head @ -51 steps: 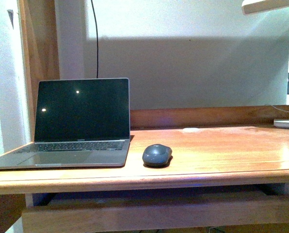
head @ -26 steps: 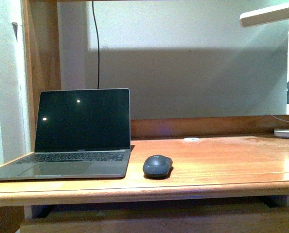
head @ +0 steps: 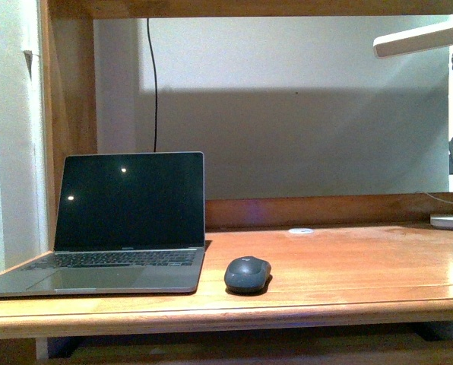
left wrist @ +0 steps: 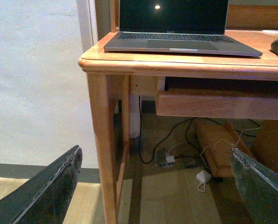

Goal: Place mouse

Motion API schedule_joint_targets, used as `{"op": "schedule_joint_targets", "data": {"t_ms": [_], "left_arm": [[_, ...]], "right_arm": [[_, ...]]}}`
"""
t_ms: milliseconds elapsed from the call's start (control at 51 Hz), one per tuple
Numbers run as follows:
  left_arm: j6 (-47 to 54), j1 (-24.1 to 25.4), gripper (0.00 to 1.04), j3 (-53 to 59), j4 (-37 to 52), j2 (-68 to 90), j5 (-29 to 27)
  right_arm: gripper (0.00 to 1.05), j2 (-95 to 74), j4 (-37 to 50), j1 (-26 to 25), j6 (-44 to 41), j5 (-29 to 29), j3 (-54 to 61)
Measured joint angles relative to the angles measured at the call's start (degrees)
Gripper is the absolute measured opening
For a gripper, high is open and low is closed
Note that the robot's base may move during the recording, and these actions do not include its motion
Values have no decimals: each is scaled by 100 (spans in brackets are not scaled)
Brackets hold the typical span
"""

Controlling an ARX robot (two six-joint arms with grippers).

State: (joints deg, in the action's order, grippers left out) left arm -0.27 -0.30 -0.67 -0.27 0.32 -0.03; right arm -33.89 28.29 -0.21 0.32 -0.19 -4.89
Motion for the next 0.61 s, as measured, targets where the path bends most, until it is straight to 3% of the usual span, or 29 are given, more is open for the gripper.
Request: {"op": "schedule_joint_targets", "data": {"t_ms": [607], "left_arm": [[0,0,97,0,0,-2,0]], "right_arm": [[3,1421,-855,0,-2,4,402]]}}
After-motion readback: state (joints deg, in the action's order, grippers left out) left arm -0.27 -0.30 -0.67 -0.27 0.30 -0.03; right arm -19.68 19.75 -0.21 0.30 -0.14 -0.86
